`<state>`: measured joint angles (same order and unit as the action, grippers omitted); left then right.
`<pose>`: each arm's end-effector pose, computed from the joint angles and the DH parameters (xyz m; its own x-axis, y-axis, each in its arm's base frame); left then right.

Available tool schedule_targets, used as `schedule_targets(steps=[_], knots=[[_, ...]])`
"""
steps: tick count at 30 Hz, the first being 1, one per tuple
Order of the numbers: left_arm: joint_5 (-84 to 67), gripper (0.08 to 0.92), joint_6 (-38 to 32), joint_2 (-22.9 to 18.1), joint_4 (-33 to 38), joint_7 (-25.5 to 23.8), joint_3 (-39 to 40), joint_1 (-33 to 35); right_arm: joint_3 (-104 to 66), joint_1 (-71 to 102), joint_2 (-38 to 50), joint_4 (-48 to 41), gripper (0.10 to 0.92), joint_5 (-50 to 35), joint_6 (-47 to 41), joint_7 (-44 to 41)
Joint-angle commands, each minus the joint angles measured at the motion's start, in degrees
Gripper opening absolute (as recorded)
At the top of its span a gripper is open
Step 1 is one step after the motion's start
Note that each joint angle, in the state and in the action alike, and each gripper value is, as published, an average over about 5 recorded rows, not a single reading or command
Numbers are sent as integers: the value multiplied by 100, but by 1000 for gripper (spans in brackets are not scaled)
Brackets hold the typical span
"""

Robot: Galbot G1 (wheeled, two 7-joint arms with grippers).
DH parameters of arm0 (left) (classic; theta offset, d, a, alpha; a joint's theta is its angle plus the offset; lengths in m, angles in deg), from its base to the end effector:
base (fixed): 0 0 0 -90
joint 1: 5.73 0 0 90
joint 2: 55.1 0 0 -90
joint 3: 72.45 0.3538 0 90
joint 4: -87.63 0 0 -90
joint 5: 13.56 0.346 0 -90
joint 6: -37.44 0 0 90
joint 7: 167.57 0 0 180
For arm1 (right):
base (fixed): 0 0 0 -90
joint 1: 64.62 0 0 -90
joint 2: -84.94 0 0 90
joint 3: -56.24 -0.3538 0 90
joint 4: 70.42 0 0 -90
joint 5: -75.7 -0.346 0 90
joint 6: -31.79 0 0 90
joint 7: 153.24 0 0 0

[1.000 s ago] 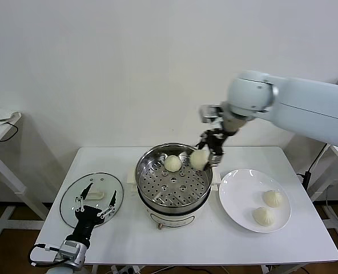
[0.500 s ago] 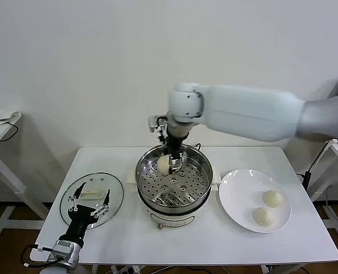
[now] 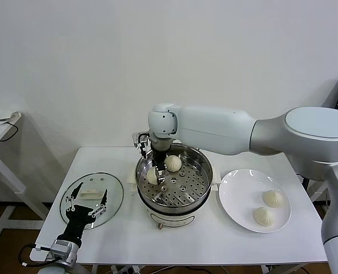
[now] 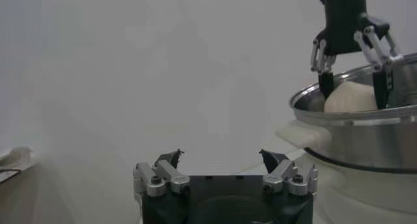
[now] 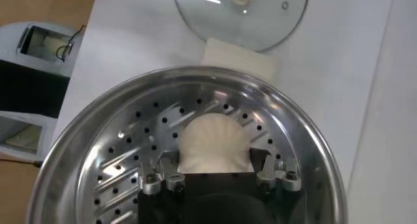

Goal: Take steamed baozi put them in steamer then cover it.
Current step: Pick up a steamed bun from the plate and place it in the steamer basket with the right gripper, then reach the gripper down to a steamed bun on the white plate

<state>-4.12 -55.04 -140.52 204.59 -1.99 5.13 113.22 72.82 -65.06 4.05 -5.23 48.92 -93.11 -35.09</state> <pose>0.1711 0.0818 -0.3129 -0.9938 0.0960 0.0551 0.1089 0.9383 0.3282 0.5410 0.2182 -0.0855 -0.0500 -0.1351 0.9896 -0.9593 -0.2692 -0.0853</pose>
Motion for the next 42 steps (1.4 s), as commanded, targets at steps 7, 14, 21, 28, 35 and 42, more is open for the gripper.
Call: schedule_targets(steps=[7, 14, 21, 28, 35, 42], knots=[[6, 823, 4, -6, 8, 9, -29, 20, -178, 228, -92, -181, 816, 211, -1, -4], [15, 823, 22, 3, 33, 23, 3, 55, -228, -541, 1164, 828, 823, -249, 5, -122], [45, 823, 52, 7, 50, 49, 148, 92, -111, -1292, 3093, 2008, 823, -364, 232, -470], [69, 823, 76, 12, 101, 61, 188, 152, -269, -1043, 4723, 2656, 823, 756, 797, -1102], [93, 823, 74, -14, 147, 73, 217, 196, -718, 93, 5513, 2554, 823, 2158, 1427, -1487], [154, 823, 55, -58, 104, 95, 318, 184, -2198, 1961, 5568, 2097, 823, 3212, 1812, -1692]])
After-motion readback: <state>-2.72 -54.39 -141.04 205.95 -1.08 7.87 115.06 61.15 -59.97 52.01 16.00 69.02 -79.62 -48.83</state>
